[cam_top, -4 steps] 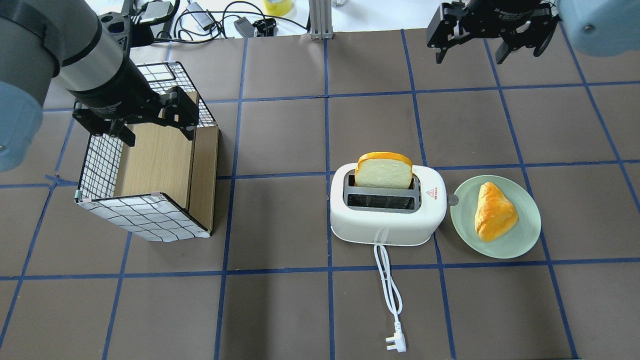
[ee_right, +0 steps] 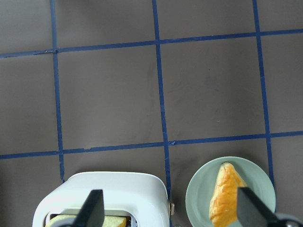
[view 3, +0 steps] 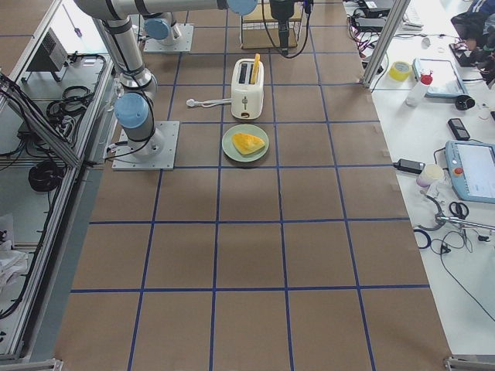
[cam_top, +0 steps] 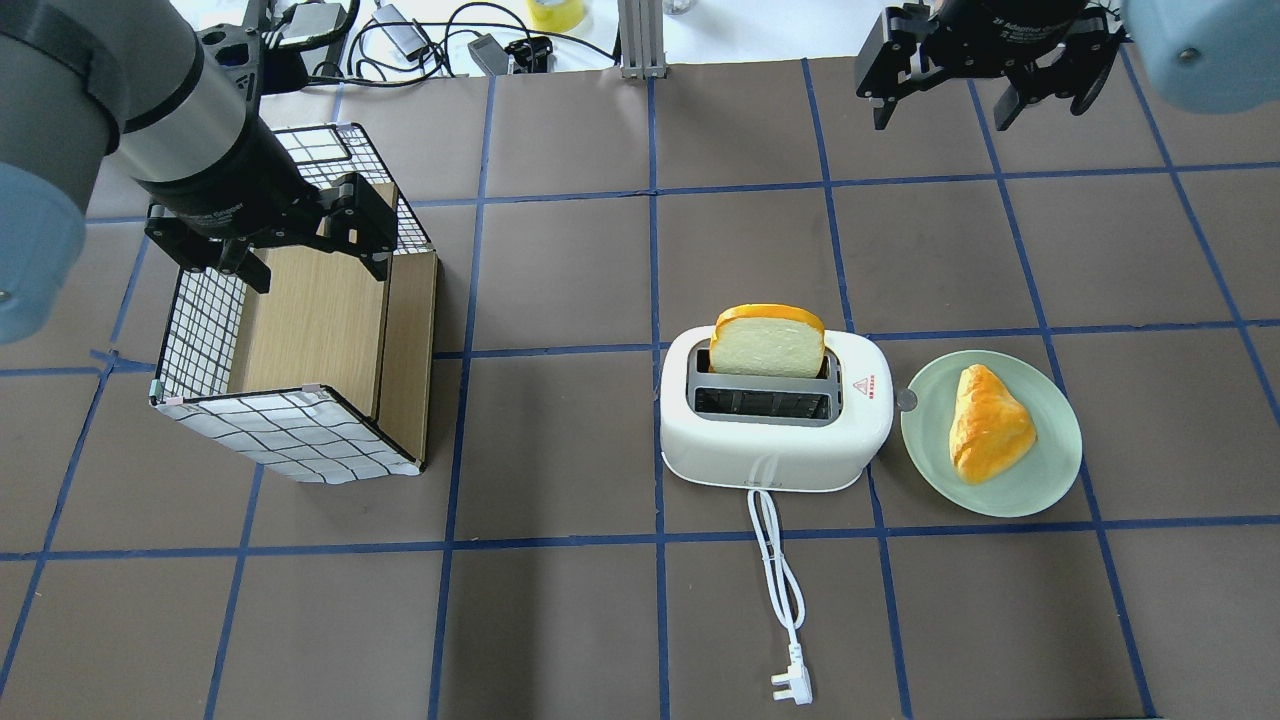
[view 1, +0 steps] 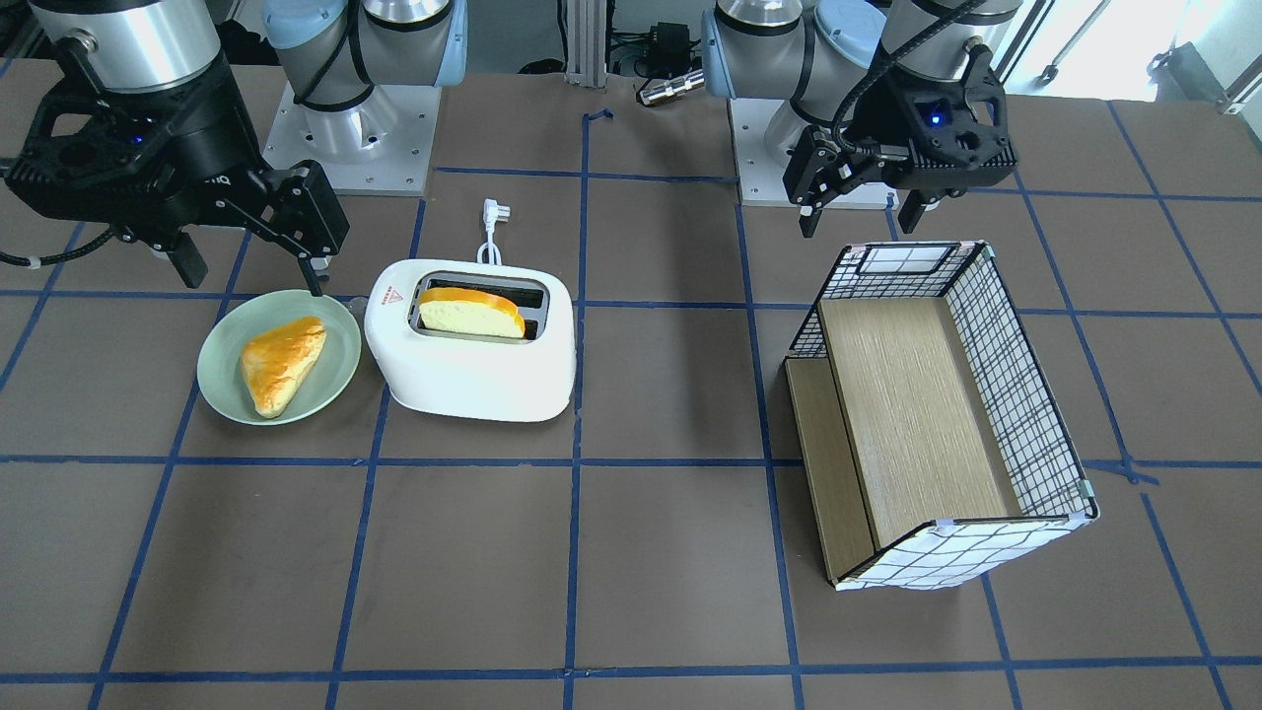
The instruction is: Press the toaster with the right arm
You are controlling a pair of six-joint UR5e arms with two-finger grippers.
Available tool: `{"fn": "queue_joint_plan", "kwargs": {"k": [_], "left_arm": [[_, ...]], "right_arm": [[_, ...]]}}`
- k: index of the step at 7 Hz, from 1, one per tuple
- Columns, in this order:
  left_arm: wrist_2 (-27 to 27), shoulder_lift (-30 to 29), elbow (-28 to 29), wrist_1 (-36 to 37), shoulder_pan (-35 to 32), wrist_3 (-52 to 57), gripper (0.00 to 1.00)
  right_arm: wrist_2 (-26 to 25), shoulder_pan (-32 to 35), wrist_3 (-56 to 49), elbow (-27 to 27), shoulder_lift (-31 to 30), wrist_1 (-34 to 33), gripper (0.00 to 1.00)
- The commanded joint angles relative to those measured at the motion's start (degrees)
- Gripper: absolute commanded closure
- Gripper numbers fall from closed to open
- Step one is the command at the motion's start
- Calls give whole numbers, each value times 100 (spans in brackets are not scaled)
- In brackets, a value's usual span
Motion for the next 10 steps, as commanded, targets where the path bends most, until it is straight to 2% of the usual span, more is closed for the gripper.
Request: {"fn": "queue_joint_plan", "kwargs": {"k": [1,3,4,5,6,10], "left_arm": [[0,0,0,0,0,0,0],[9,0,0,0,0,0,0],[9,0,0,0,0,0,0],[0,0,0,0,0,0,0],[0,0,0,0,0,0,0],[0,0,0,0,0,0,0]], "right_arm": [[12,-9,-1,-9,-2,160,0],[21,-9,-1,-61,-2,589,0],[38,-78,-27,-105,15,862,9],[21,-123,-315,-114,15,1265,75],[12,-236,-361,-114,15,1399,100],[434,-1159,-1467,0,-11,2410,100]]}}
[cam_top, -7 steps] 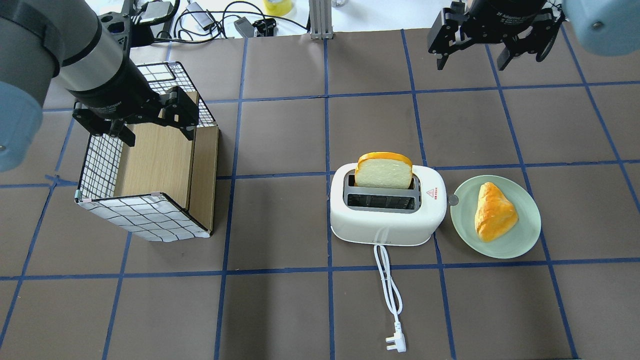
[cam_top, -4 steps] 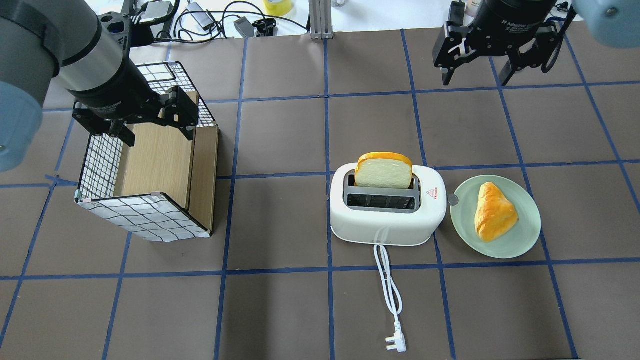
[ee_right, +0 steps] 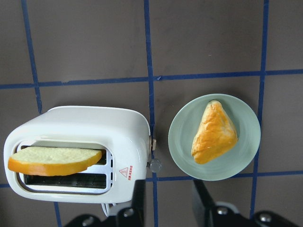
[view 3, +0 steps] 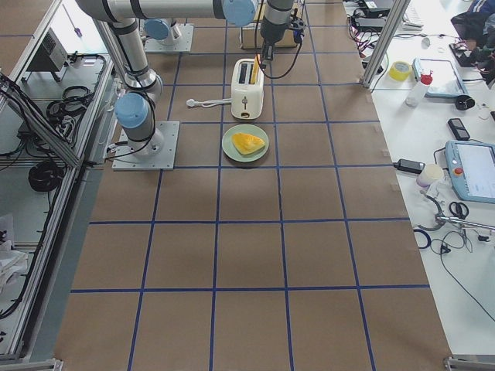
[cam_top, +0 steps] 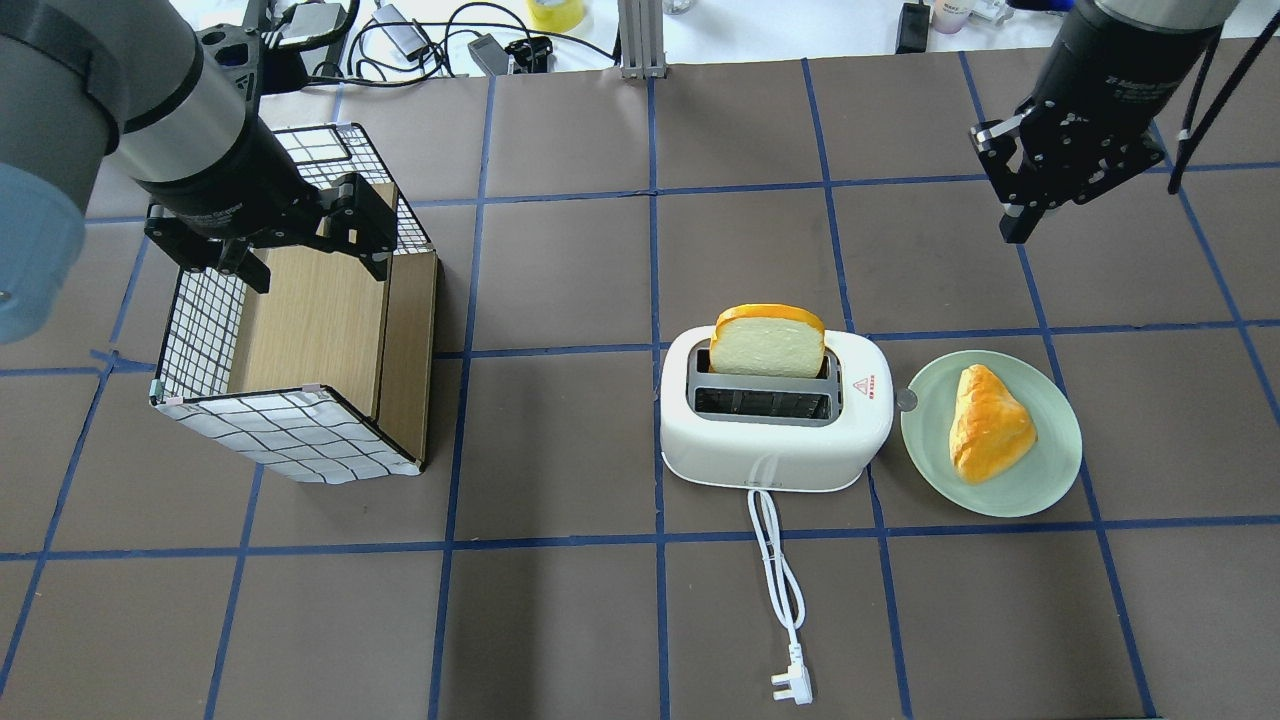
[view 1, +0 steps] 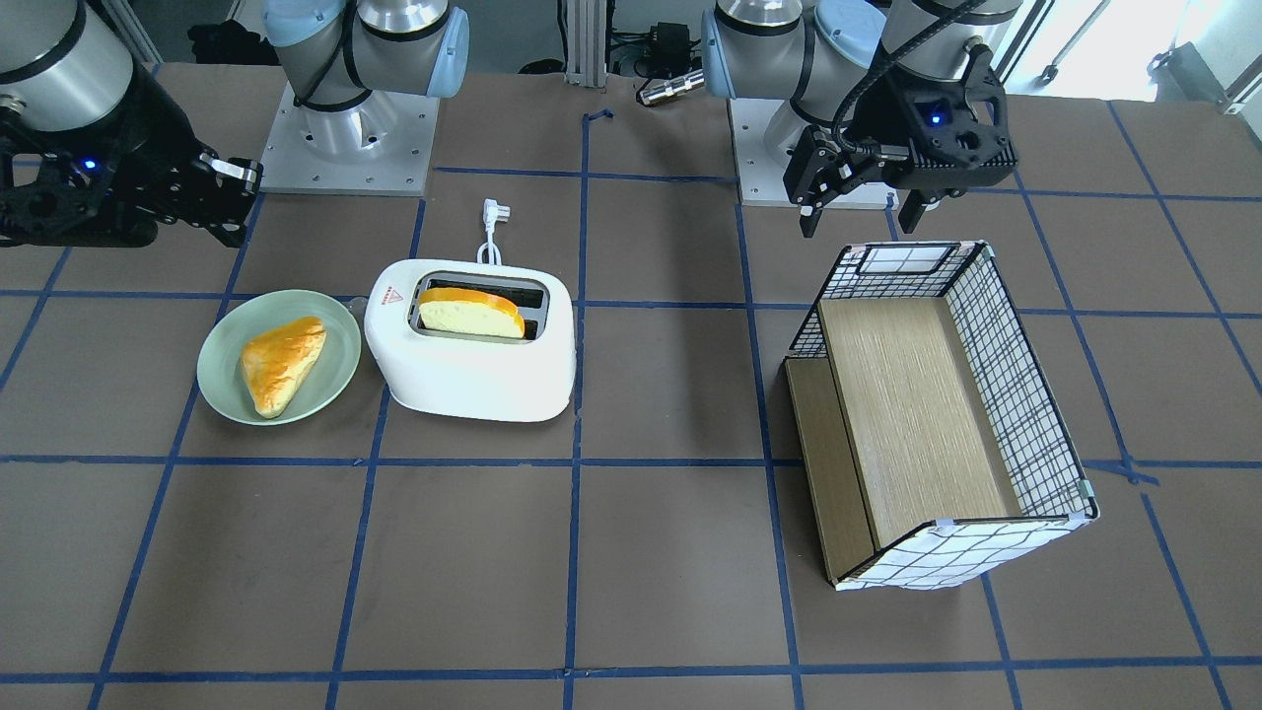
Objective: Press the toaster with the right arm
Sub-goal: 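Move the right gripper down to the toaster's lever beside the plate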
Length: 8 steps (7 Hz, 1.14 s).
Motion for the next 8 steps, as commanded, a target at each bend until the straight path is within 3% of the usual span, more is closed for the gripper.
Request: {"fn": "queue_joint_plan", "kwargs": {"k": [1,4,8], "left_arm": [[-4,0,0,0,0,0,0],[-4,0,0,0,0,0,0],[-4,0,0,0,0,0,0]], "right_arm": [[320,-404,-835,207,-10,241,100],[1006,-748,-1209,1076,-97,-214,100],[1717,-783,-1447,2491,-484,-1504,100]]}}
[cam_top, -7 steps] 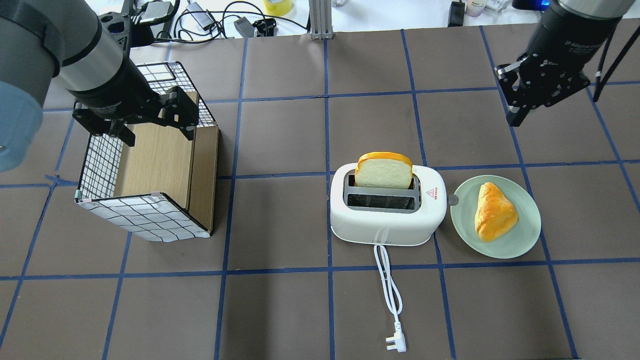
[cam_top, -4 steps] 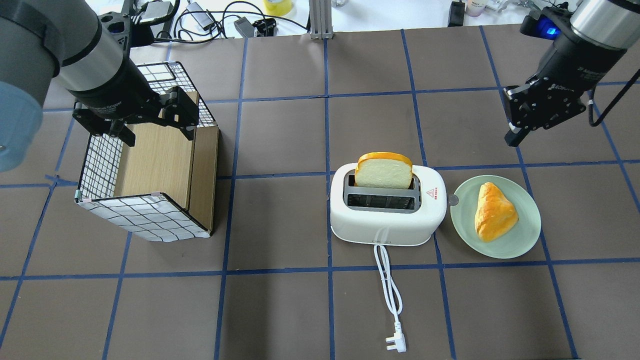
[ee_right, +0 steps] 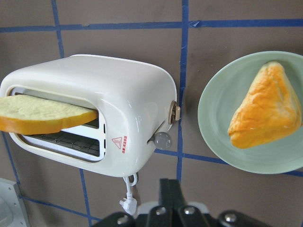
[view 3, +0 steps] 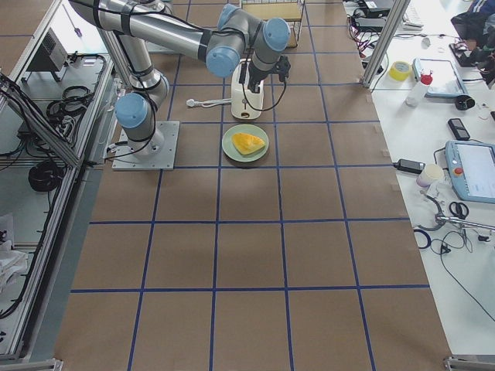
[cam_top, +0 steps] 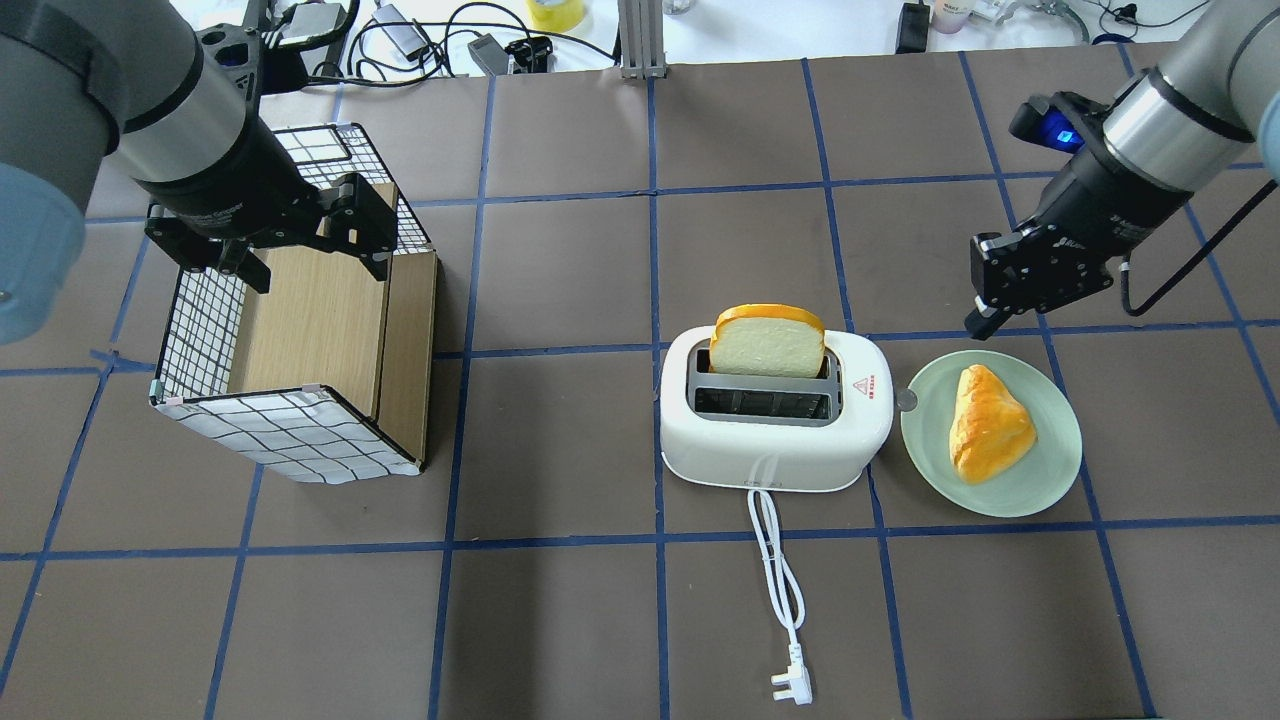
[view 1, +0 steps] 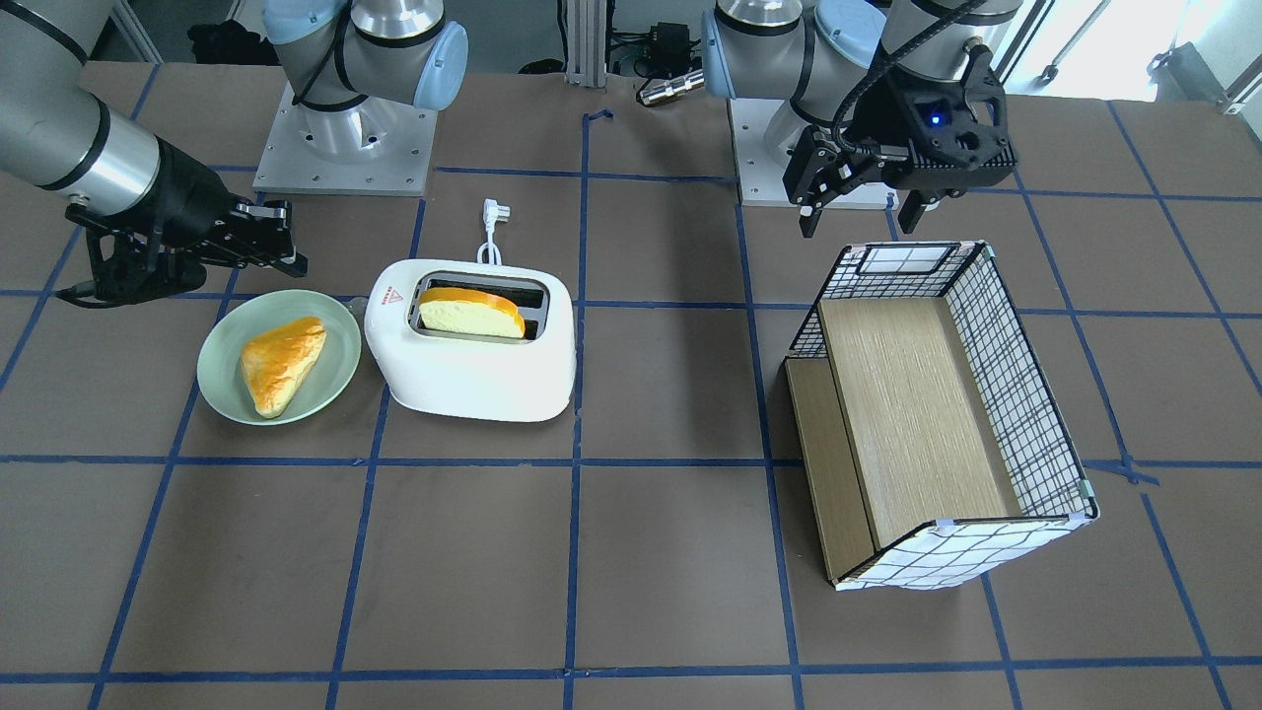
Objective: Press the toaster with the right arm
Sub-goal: 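Move the right gripper down to the toaster's lever beside the plate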
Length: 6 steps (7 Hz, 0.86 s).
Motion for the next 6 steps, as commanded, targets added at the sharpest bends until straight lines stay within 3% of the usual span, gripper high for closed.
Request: {"fn": "queue_joint_plan", "kwargs": {"k": [1,4,6], "left_arm": [[0,0,0,0,9,0,0],[0,0,0,0,0,0,0],[0,0,0,0,0,0,0]], "right_arm": [[285,-10,-29,582,-86,-564,100],[584,-307,75,1144,-86,-838,100],[689,-309,234,1190,-86,-829,100]]}}
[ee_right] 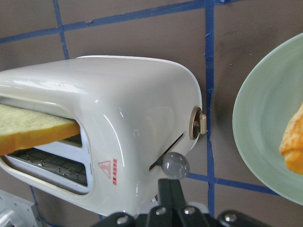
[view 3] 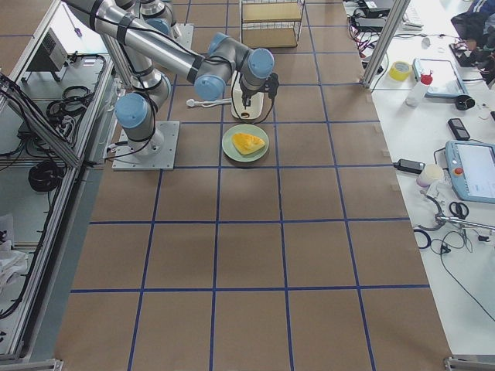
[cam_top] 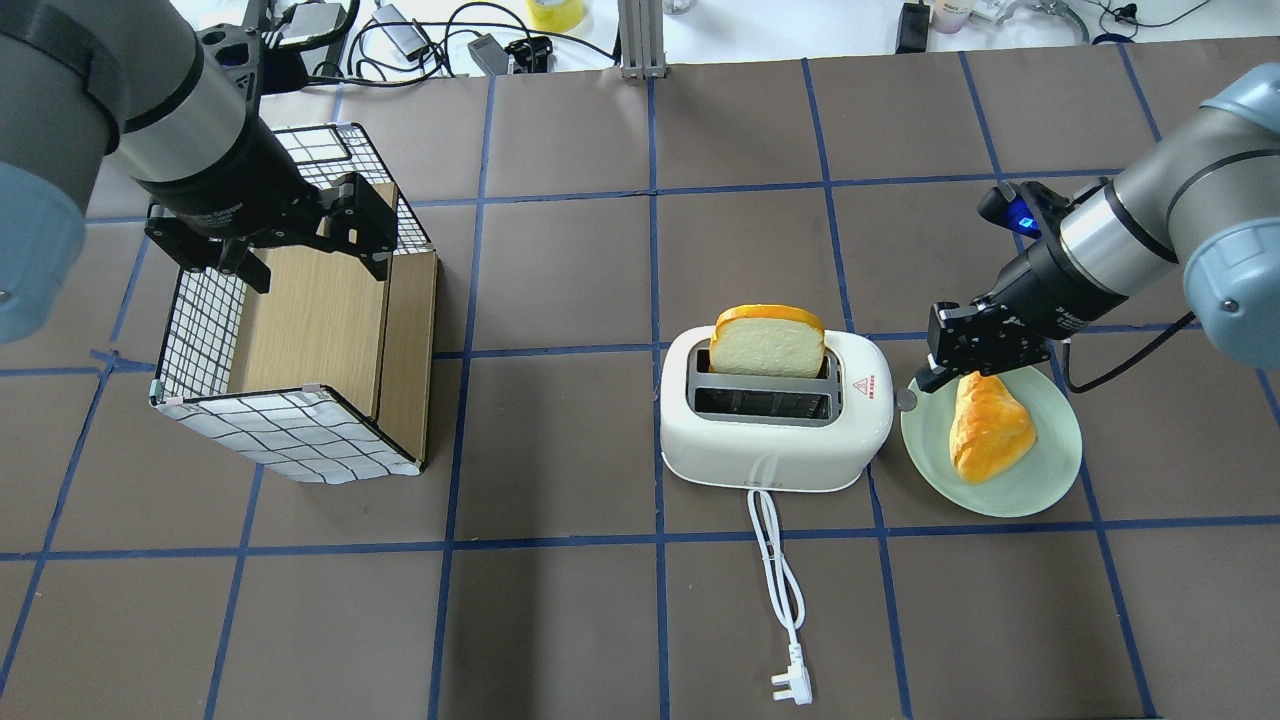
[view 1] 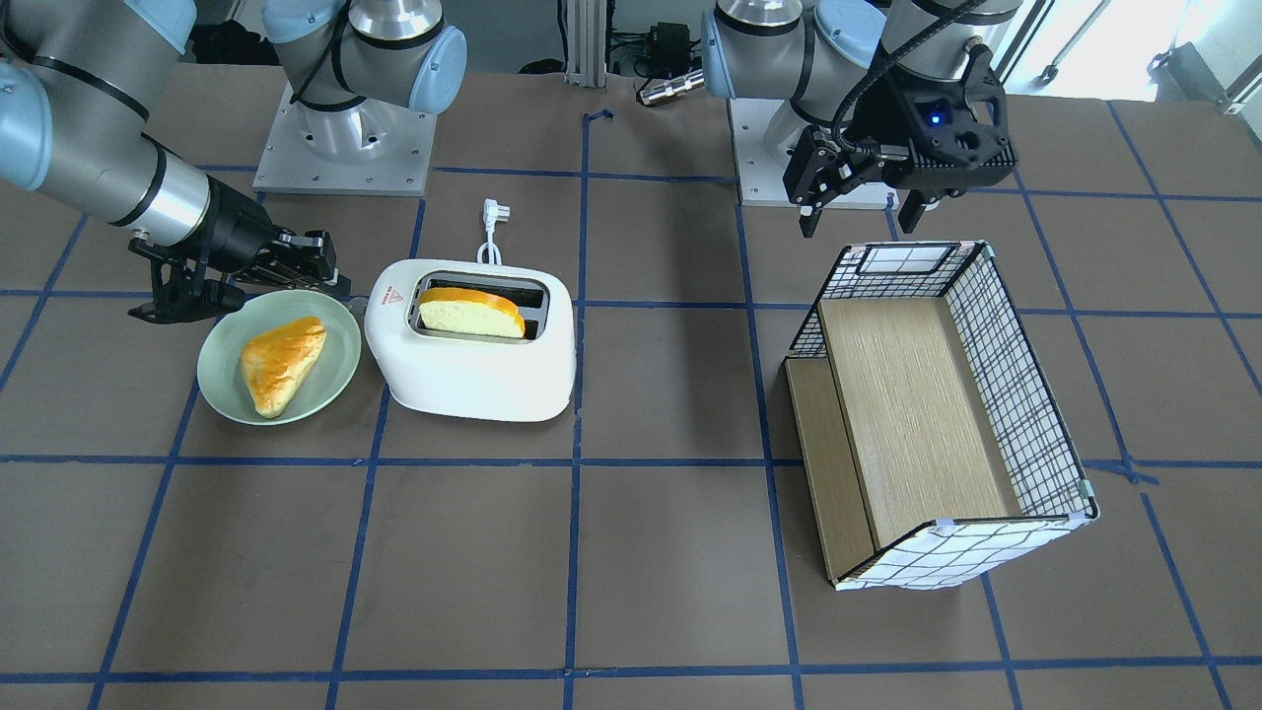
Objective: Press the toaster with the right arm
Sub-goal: 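Move the right gripper down to the toaster's lever beside the plate, then press the toaster lever down with the right gripper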
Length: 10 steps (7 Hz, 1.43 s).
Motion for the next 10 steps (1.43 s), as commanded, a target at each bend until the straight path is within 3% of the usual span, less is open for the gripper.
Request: {"fn": "queue_joint_plan", "kwargs": {"k": [1,10], "left_arm": [[9,0,0,0,0,0,0],[0,0,0,0,0,0,0]], "right_arm": [[234,-18,174,125,0,-18,100],[261,-18,193,266,184,-379,100]]}}
